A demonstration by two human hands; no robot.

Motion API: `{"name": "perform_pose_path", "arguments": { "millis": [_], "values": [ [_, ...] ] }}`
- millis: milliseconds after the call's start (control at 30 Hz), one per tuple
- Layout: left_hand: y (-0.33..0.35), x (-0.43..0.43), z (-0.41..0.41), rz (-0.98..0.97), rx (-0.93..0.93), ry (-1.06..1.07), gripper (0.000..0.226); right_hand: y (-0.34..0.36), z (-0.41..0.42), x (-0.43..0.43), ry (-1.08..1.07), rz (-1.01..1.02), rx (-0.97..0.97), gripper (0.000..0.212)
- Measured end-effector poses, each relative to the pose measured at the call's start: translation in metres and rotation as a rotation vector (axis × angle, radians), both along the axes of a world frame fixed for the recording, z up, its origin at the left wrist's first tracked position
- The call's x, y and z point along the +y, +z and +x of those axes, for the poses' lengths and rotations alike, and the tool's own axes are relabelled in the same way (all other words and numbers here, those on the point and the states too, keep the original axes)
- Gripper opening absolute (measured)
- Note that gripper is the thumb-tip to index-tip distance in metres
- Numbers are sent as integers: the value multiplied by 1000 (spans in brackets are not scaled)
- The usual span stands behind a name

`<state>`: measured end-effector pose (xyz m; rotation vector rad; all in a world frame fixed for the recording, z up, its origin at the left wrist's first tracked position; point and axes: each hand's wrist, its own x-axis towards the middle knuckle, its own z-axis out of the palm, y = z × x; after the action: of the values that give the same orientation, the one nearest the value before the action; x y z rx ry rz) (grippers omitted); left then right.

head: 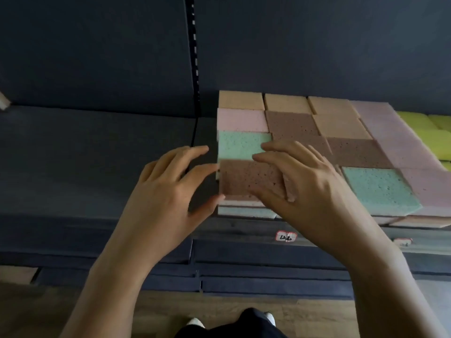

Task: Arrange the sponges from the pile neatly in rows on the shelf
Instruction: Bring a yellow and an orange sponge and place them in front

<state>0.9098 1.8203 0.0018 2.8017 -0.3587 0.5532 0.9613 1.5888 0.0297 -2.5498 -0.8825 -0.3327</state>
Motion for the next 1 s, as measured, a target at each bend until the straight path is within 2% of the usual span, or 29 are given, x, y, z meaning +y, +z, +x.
{"name": "perform_pose_path", "arguments": {
  "millis": [200,533,767,1000],
  "values": [
    [3,65,-54,2,8,191,45,-5,-15,91,232,56,3,43],
    [9,147,-154,21,95,701,39,-26,-43,236,623,119,70,44],
    [12,189,-158,25,173,863,47,-29,-31,303,710,126,142,45],
    [6,253,-134,10,194,846,48,-25,-15,358,678,105,129,46]
  ]
}}
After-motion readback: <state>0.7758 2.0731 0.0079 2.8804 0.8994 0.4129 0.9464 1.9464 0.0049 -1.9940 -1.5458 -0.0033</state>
